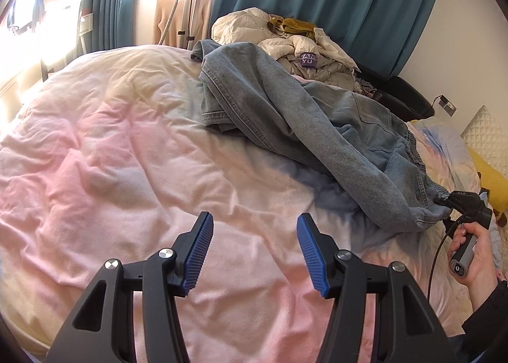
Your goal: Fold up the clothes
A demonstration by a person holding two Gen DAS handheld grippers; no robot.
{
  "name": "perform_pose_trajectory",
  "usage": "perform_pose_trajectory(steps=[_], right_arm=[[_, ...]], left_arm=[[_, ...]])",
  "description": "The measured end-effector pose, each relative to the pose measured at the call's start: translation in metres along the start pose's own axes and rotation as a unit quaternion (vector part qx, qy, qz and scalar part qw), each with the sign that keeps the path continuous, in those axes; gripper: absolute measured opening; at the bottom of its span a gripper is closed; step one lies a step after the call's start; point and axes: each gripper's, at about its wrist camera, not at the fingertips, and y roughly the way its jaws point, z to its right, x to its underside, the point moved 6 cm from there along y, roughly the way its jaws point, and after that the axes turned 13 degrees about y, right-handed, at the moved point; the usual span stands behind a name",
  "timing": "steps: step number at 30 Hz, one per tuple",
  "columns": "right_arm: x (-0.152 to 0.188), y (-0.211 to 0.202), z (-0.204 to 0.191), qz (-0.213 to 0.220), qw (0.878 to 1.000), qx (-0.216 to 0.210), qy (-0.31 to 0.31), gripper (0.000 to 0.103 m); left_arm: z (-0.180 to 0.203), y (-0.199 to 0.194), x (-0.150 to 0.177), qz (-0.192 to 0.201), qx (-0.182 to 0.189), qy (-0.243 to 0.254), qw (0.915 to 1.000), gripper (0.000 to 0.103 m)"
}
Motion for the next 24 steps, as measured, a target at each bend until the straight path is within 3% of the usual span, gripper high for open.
perform_pose_trajectory(steps=[5, 12, 18, 20, 24], right_arm=[[-0.030, -0.040, -0.017, 0.113, 0.992, 0.019, -0.058, 0.013], [-0.043, 0.009, 0.080, -0.003, 0.996, 0.086, 0.038, 0.015], [-0.039, -0.009, 0.060, 0.007, 0.996, 0.093, 0.001, 0.024], [-0.036, -0.022, 0.054, 0.014, 0.995, 0.096, -0.007, 0.041], [-0.034, -0.065, 0.036, 0.082, 0.988, 0.112, -0.066, 0.046]], left_arm=[[0.001, 0.000, 0.000, -0.001, -0.004, 0.005, 1.0000, 0.056], [0.003, 0.003, -0.001, -0.003, -0.008, 0.013, 0.9999, 0.056], [0.006, -0.002, -0.004, 0.001, -0.010, 0.024, 0.9997, 0.056], [0.006, -0.005, -0.005, 0.005, -0.010, 0.025, 0.9996, 0.056], [0.005, -0.012, -0.007, 0.011, -0.008, 0.025, 0.9996, 0.056]])
